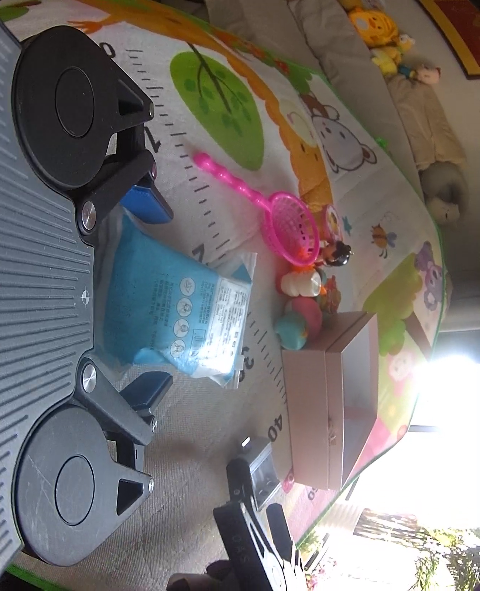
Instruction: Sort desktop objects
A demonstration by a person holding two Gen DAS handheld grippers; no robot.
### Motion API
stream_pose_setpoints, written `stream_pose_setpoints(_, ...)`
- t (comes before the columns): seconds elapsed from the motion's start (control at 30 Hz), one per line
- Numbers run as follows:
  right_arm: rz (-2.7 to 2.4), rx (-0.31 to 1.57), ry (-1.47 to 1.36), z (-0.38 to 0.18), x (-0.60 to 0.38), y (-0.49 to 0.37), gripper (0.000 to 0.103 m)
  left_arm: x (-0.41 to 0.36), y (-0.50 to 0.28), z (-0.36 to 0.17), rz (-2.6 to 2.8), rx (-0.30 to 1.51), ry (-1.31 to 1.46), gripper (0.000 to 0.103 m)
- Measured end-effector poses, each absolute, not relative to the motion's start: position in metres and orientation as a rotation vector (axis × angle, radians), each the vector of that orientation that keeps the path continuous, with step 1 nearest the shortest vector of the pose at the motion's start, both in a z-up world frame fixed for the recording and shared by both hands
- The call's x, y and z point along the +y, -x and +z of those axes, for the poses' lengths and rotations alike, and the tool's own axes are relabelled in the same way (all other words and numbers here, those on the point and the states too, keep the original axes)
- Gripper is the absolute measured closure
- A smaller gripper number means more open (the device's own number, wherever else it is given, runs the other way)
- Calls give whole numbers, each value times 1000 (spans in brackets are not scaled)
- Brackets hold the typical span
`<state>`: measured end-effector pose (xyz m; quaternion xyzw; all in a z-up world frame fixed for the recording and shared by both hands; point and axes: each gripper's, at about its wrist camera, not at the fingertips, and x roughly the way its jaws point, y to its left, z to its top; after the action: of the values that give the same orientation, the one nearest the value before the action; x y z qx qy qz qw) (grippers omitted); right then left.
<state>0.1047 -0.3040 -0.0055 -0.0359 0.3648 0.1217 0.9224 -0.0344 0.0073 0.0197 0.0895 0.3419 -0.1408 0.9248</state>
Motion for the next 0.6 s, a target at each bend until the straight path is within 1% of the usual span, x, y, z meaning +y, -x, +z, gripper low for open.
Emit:
stream_pose_setpoints(0.1,244,793,40,-12,-299,-120,0,1,28,20,-295,702,-185,10)
stream_pose_setpoints(0.2,228,790,81,-16,-286,-124,0,-5,20,19,-291,703,-195,10)
stream_pose_setpoints(0.23,226,786,83,-16,-285,-123,2,-6,17,18,-287,707,-197,11)
stream_pose_setpoints(0.27,235,785,86,-14,-284,-122,8,-8,14,17,-282,713,-200,11)
stream_pose_setpoints(0.3,250,786,98,-11,-283,-120,11,-10,12,17,-281,719,-203,13)
stream_pose_setpoints(0.37,268,789,111,-7,-283,-113,11,-12,12,16,-292,726,-214,21)
stream_pose_setpoints(0.4,283,784,122,-4,-284,-106,11,-14,15,16,-300,725,-225,27)
stream_pose_setpoints(0.47,308,775,143,1,-287,-93,11,-17,21,17,-305,718,-255,42)
stream_pose_setpoints(0.5,321,770,150,6,-290,-86,11,-18,25,19,-311,716,-268,44)
stream_pose_setpoints(0.6,357,714,146,34,-306,-59,11,-19,36,38,-371,717,-230,44)
